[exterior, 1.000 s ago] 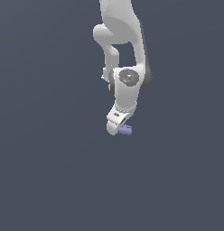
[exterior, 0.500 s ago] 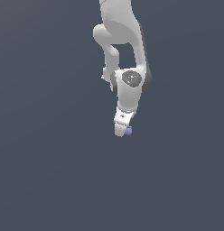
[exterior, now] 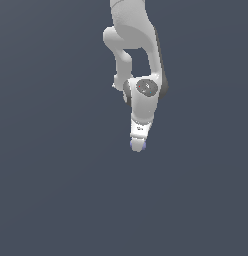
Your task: Pick up the object and move it to a goal position.
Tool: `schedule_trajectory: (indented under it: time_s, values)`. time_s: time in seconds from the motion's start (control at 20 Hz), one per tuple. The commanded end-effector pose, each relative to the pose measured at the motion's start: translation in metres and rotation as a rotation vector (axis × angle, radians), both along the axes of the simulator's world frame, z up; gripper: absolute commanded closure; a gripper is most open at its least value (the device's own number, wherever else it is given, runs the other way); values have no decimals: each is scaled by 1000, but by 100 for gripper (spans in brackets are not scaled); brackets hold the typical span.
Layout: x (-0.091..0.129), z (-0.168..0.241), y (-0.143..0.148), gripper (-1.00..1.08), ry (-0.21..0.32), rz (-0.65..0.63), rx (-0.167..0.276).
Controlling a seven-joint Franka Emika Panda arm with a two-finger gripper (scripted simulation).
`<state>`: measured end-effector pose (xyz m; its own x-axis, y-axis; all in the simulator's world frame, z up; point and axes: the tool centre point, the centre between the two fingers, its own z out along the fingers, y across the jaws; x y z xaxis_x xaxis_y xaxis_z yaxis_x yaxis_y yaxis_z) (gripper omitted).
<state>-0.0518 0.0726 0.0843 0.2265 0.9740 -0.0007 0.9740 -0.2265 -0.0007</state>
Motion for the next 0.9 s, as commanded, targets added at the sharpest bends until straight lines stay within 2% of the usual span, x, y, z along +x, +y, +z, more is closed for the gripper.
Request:
schedule_trajectory:
  time_s: [0.0, 0.3, 0.85]
  values:
    - [0, 0, 1, -92, -1, 13, 0]
    - [0, -6, 0, -92, 0, 9, 0]
    - [-1, -48, 1, -92, -1, 14, 0]
